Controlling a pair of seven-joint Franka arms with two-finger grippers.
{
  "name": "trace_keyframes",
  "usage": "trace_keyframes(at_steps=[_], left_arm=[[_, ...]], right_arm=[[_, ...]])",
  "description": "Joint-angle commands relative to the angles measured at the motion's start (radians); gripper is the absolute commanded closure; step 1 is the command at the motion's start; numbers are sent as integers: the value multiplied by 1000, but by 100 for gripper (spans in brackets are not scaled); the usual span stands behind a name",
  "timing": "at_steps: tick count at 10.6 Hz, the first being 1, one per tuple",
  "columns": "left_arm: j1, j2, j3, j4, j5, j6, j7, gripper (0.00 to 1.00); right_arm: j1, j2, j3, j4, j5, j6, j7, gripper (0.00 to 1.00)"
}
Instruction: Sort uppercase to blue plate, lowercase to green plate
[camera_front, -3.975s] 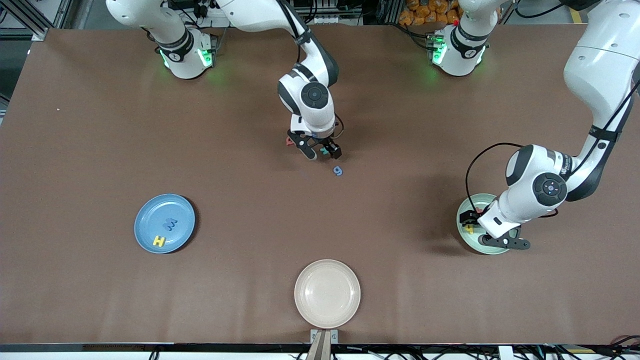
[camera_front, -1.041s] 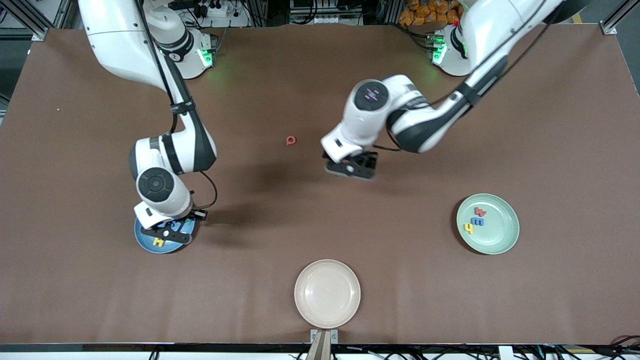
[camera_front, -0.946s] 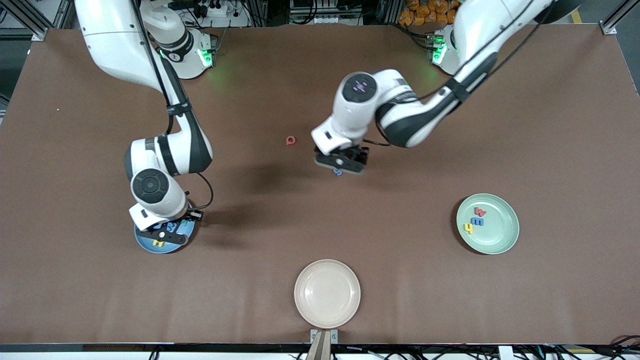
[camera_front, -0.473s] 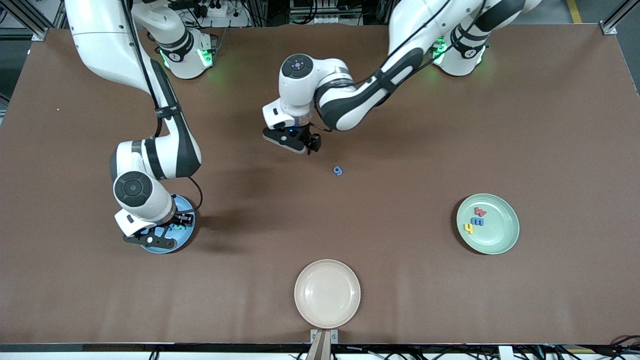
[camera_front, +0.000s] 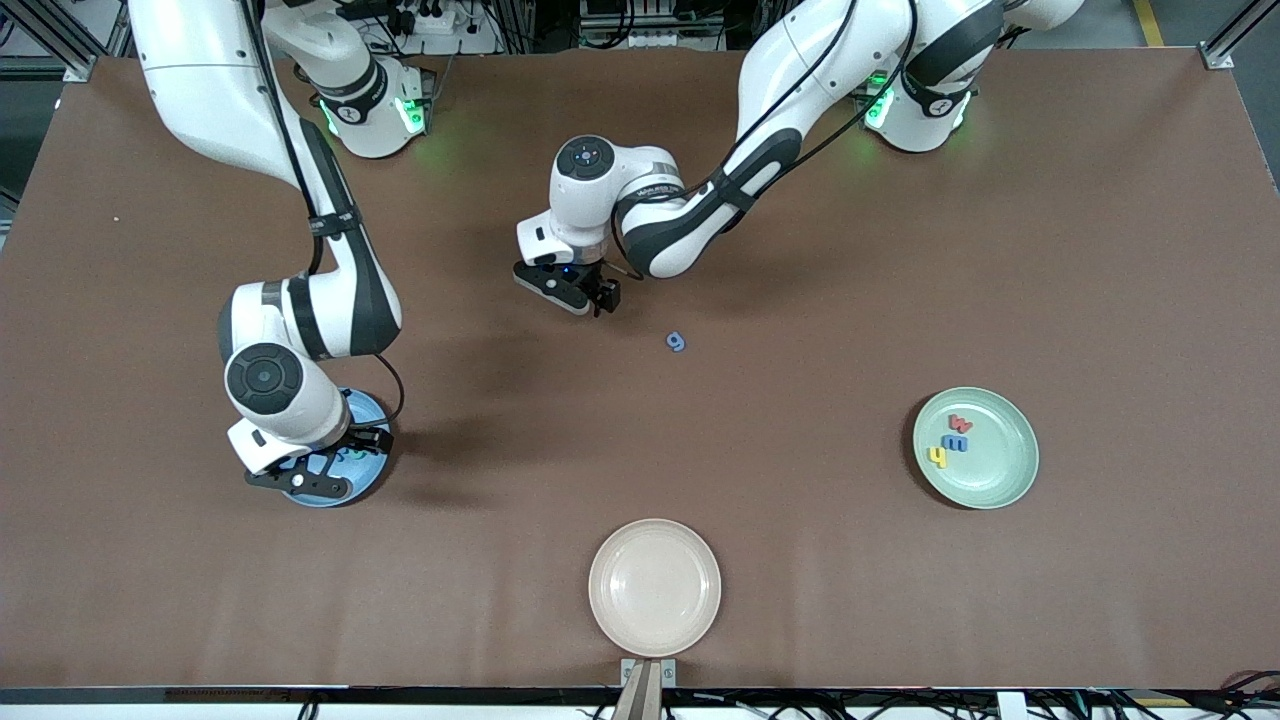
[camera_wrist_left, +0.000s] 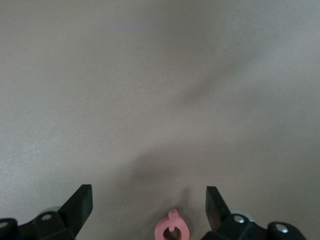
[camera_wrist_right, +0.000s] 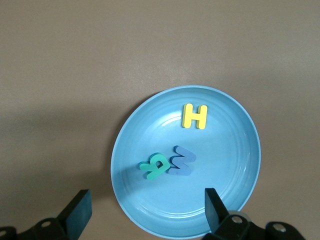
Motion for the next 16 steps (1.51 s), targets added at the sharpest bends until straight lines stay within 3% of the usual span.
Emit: trace_keyframes(at_steps=[1,3,8,16], left_arm=[[-18,-3,4,21,-70,-31,49,0],[-24,-4,-16,18,-157,-84,96,0],[-87,7,-4,82,-176,-267,187,0],[-154,63,78,167,-173,-264,202,0]], right_arm=[[-26,-9,19,0,-16,-6,-6,0],[-30,-4,19,1,-5,-3,-4,0],[-34,-4,20,1,-5,-3,-6,0],[-34,-4,20,1,-5,-1,-4,0]])
